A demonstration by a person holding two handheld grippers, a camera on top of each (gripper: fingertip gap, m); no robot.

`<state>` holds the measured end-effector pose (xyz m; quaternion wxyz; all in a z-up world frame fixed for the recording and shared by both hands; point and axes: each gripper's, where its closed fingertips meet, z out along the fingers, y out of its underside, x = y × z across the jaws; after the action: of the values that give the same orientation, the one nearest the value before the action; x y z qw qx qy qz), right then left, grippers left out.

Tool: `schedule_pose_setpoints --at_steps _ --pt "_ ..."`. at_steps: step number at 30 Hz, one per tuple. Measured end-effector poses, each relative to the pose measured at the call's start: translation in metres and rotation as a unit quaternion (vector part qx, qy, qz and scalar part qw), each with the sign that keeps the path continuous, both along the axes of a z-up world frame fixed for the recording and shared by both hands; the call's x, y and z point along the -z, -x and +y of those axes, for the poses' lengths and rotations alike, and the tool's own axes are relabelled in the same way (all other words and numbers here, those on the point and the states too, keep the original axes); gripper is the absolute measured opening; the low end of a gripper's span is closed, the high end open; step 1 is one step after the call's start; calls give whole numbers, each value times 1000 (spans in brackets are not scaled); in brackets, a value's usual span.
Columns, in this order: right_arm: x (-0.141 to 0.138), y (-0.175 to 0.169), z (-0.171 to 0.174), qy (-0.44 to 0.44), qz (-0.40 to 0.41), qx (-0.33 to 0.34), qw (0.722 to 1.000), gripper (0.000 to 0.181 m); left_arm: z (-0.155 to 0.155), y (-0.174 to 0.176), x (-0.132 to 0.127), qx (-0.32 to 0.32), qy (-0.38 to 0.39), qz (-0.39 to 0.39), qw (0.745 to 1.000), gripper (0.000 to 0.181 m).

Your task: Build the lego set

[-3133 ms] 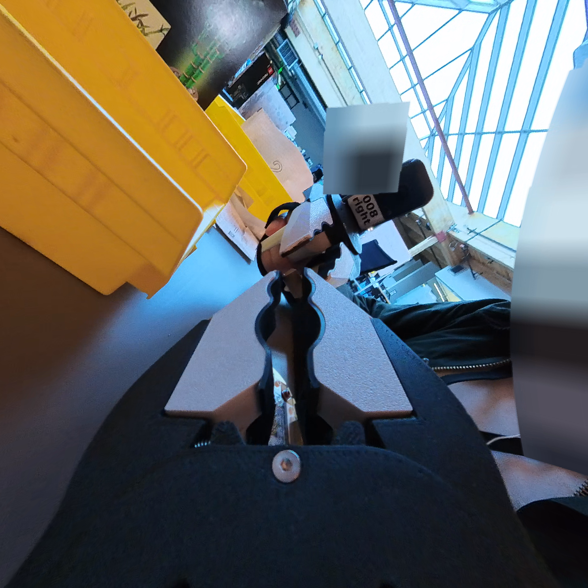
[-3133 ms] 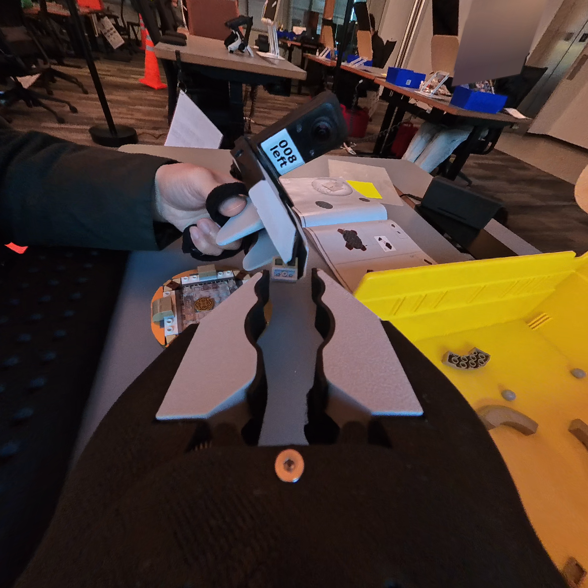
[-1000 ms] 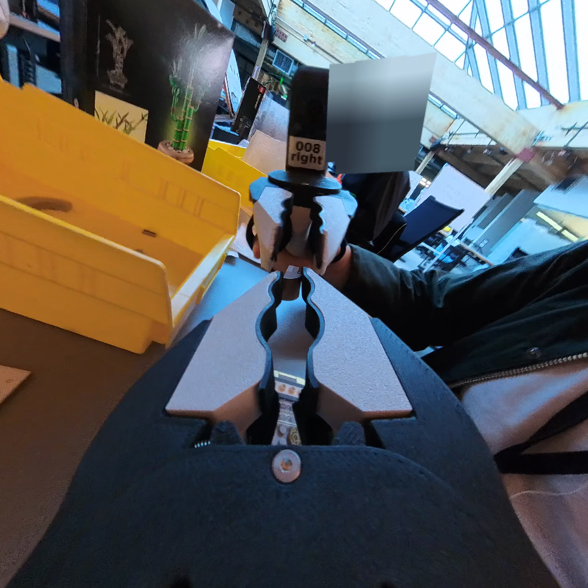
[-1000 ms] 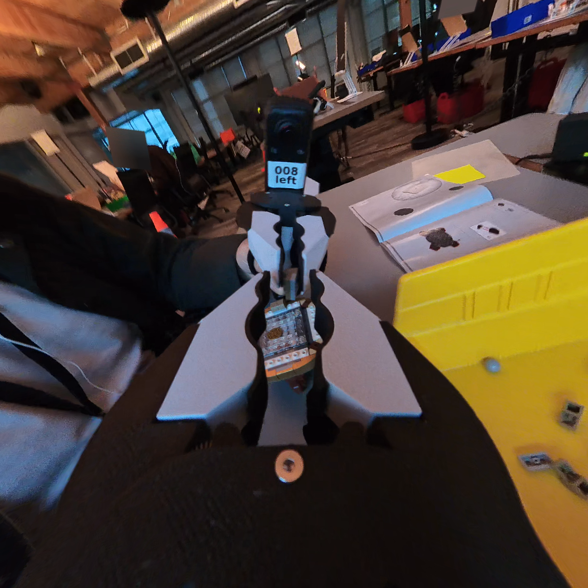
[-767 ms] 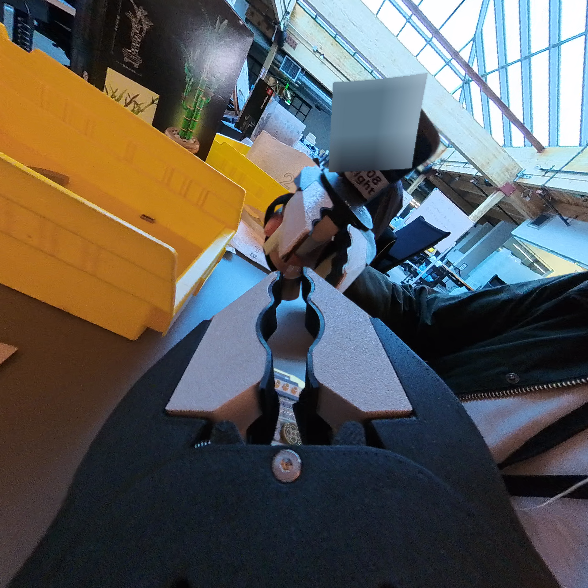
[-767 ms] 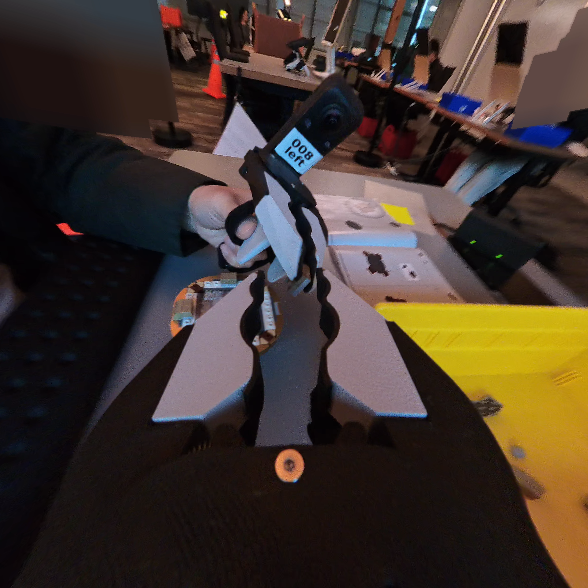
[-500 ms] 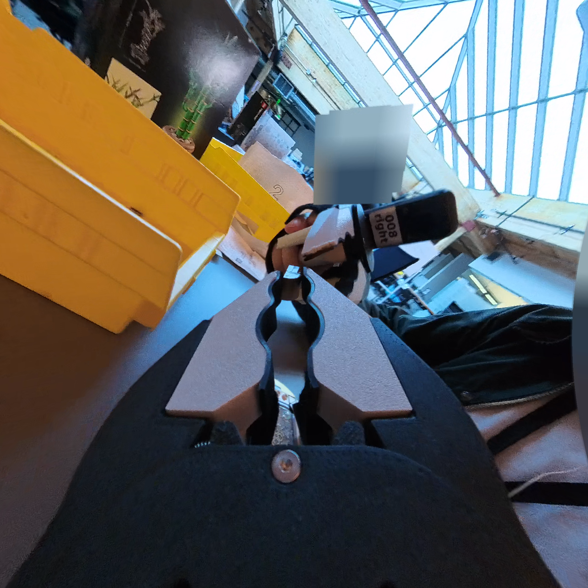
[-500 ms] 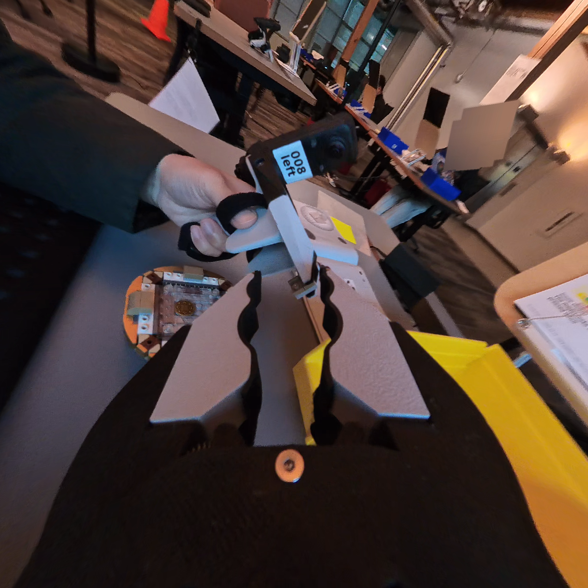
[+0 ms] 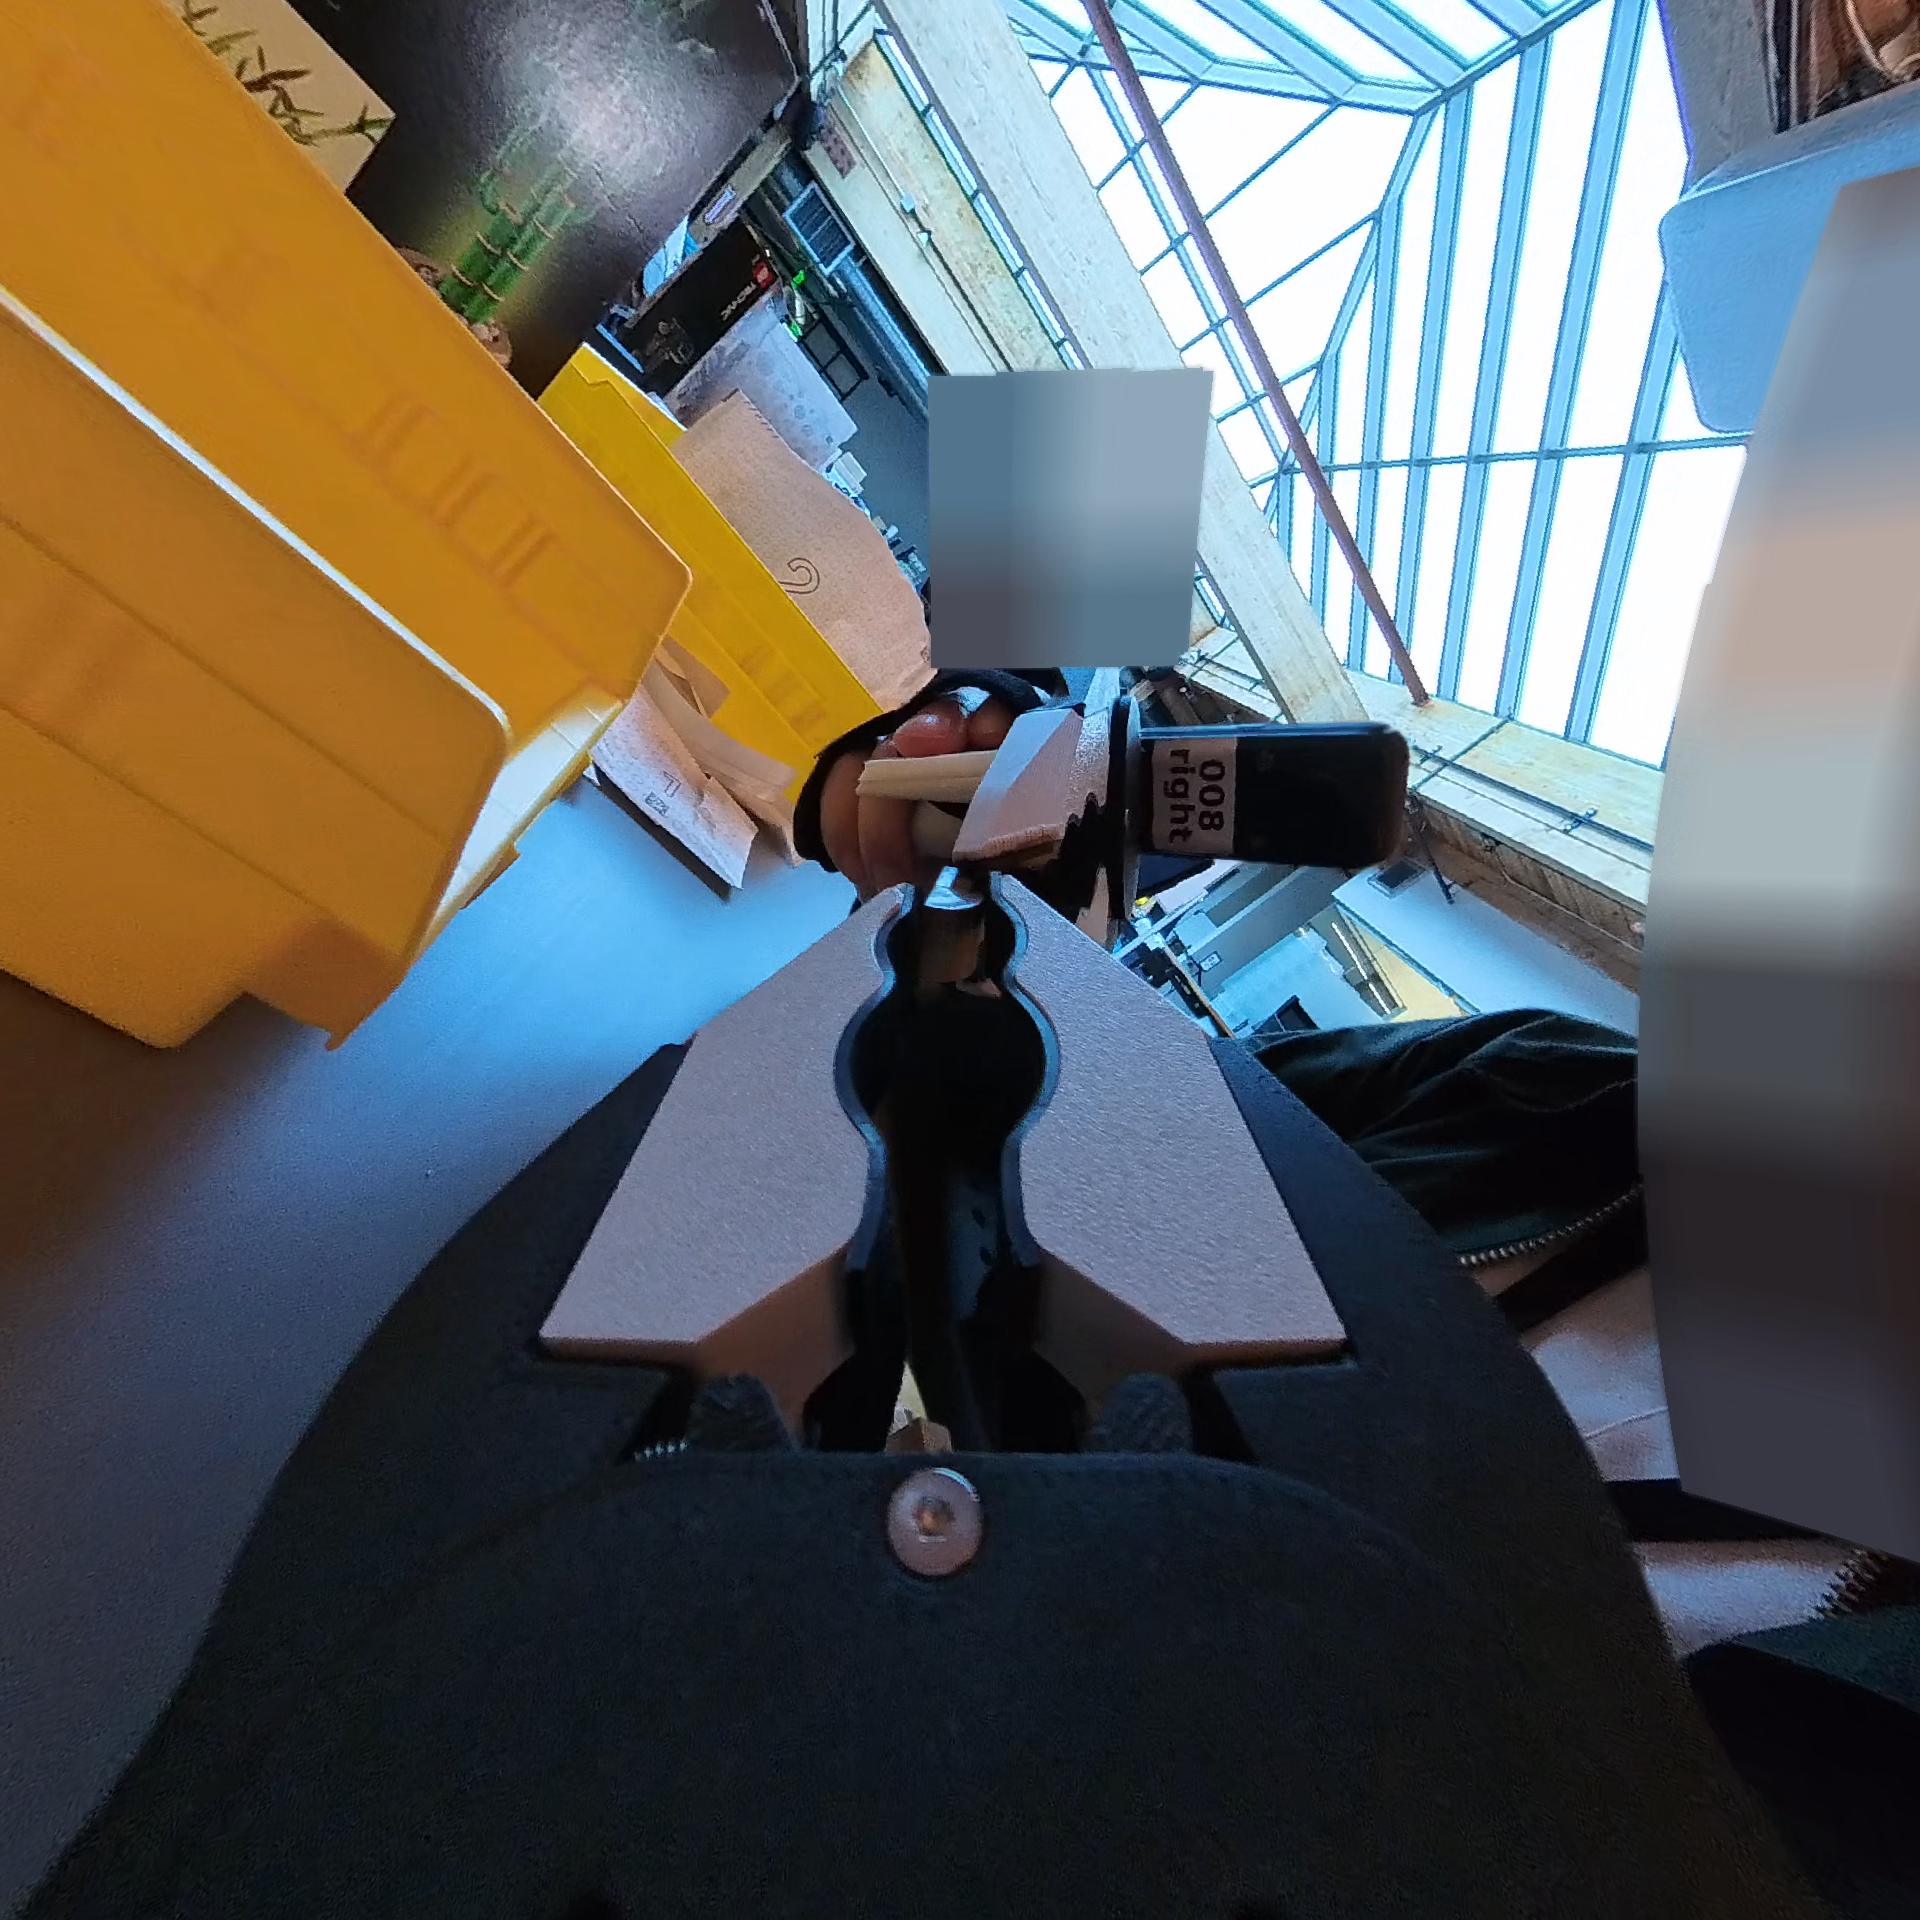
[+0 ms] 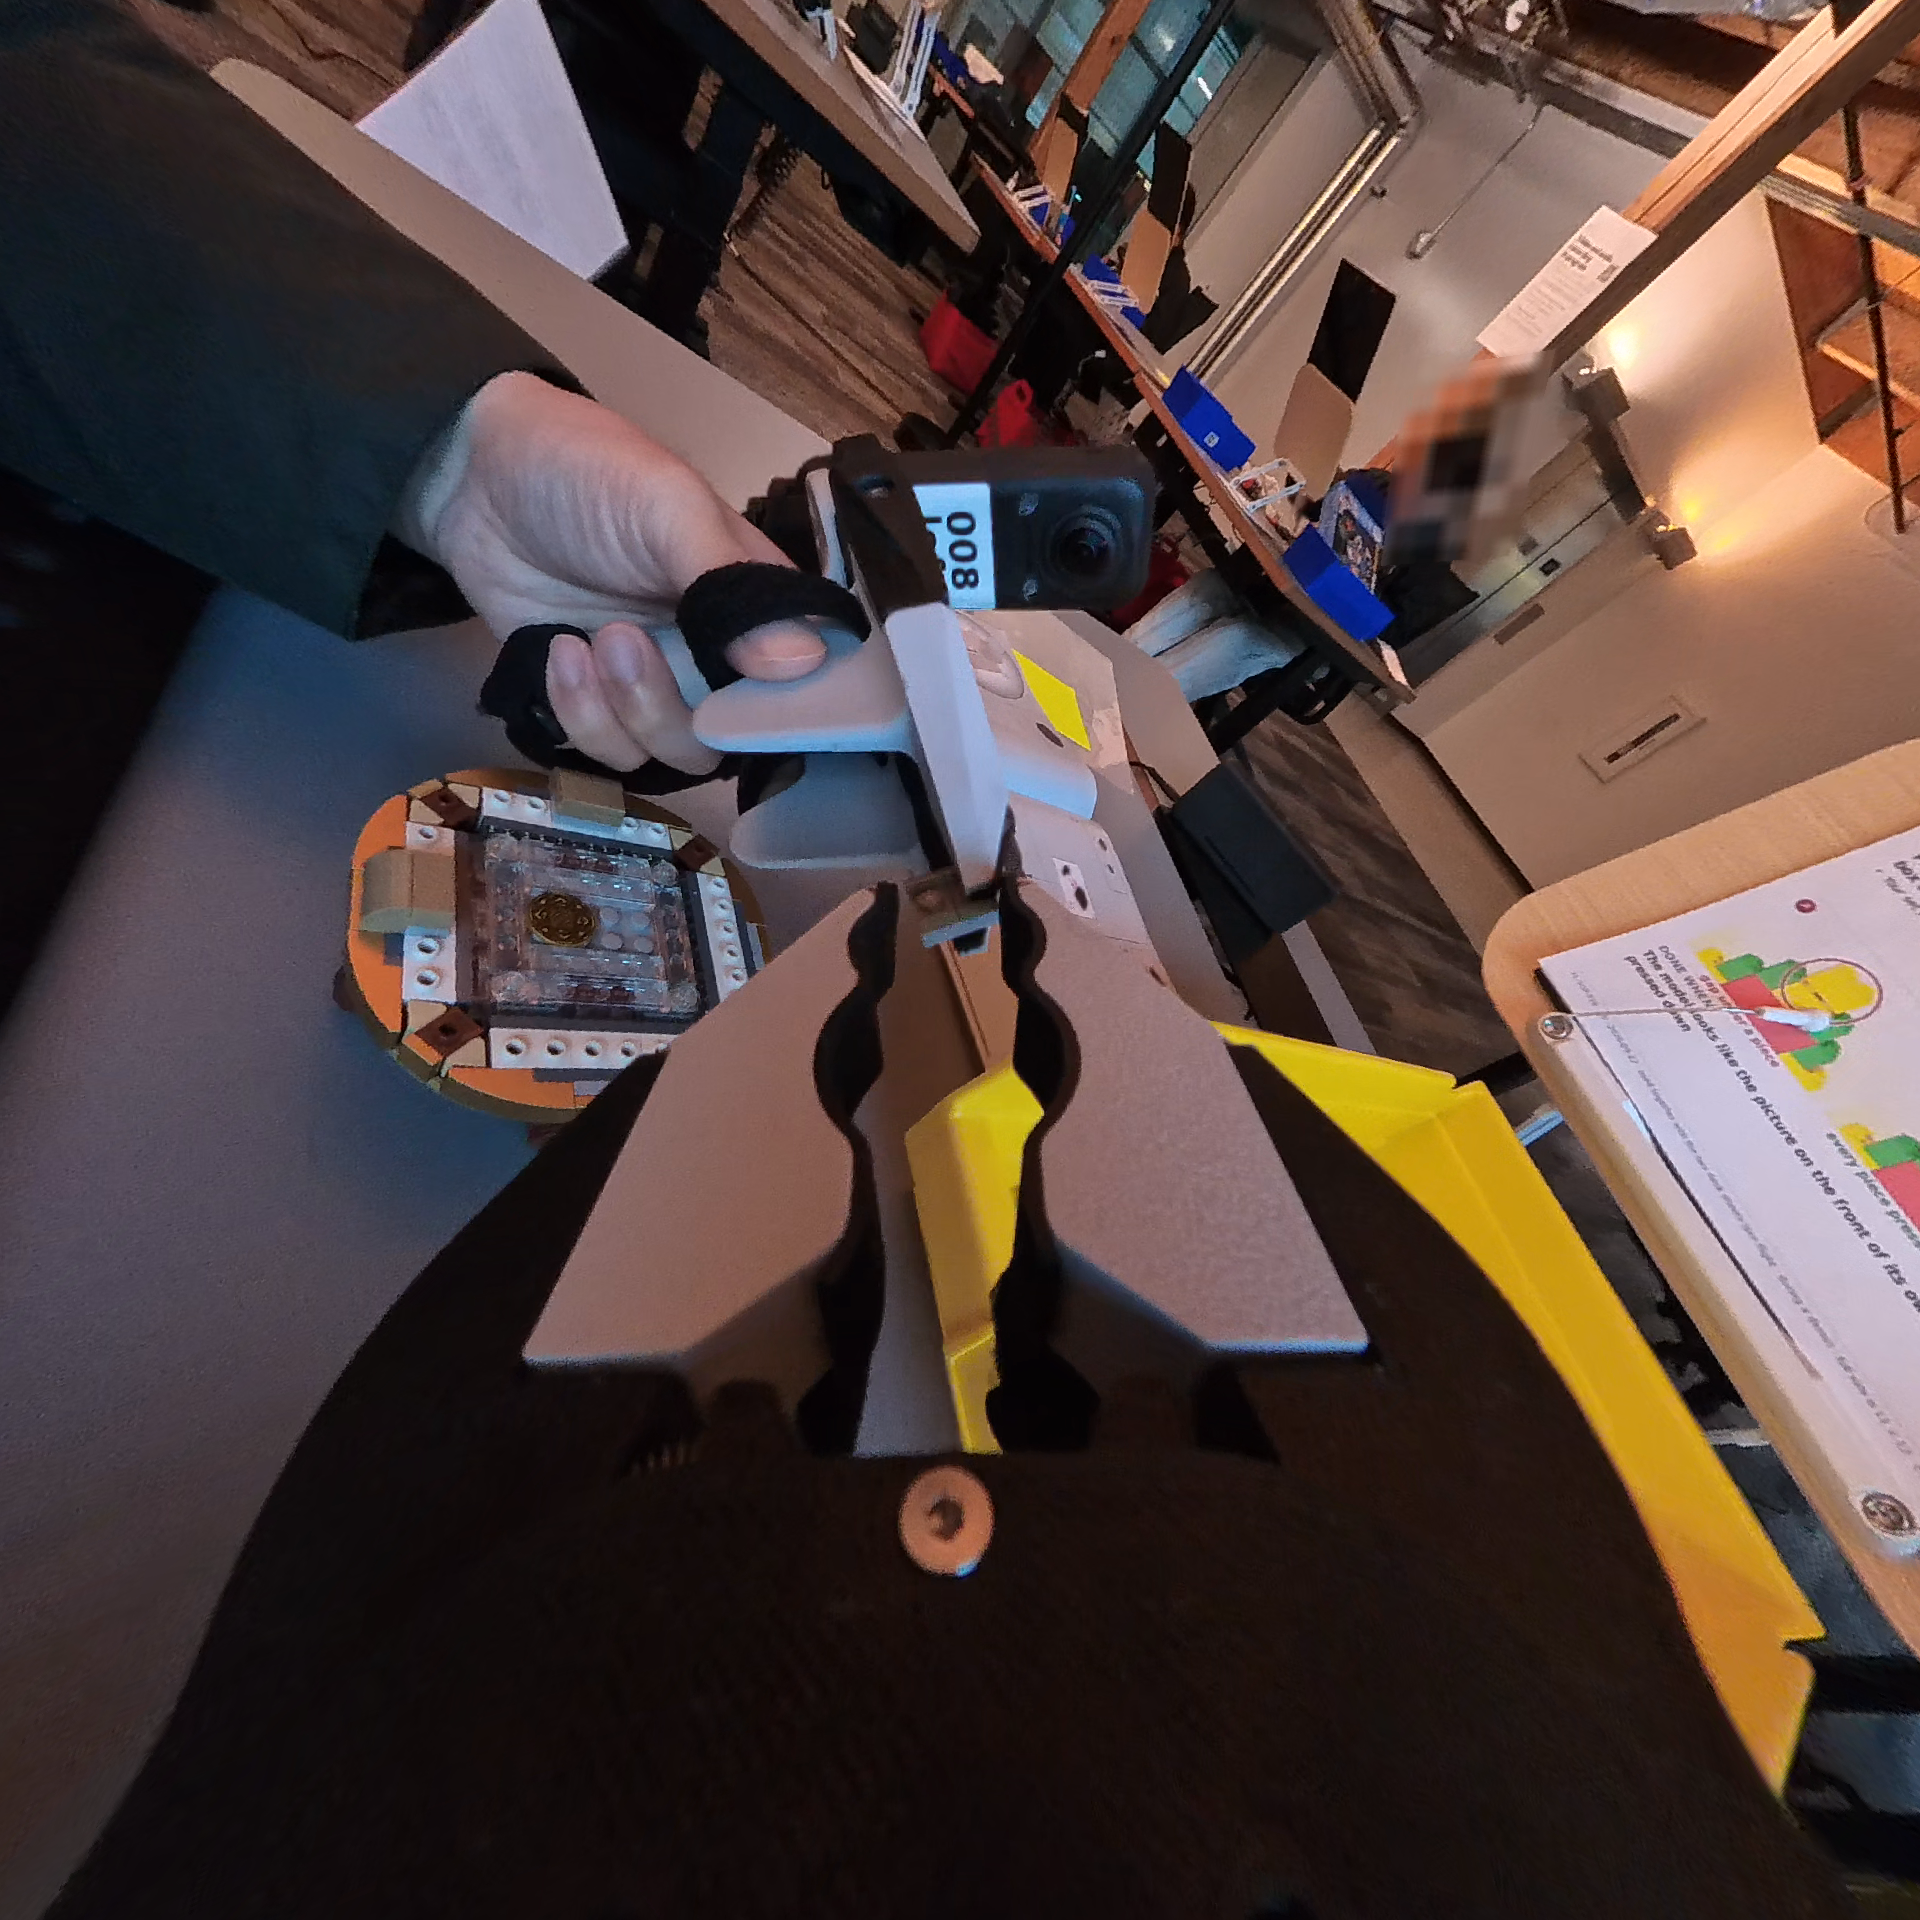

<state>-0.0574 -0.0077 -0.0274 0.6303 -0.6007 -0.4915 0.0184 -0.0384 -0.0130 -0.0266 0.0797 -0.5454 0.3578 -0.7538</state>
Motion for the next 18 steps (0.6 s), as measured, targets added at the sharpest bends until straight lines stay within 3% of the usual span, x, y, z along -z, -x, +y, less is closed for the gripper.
schedule_pose_setpoints --at_steps 15,18 --pt "-5 0 -6 50 77 -27 995 12 -7 3 -5 21 16 -14 1000 8" --pt "-7 -2 -7 33 67 -20 997 12 1 4 -11 10 51 -25 998 23"
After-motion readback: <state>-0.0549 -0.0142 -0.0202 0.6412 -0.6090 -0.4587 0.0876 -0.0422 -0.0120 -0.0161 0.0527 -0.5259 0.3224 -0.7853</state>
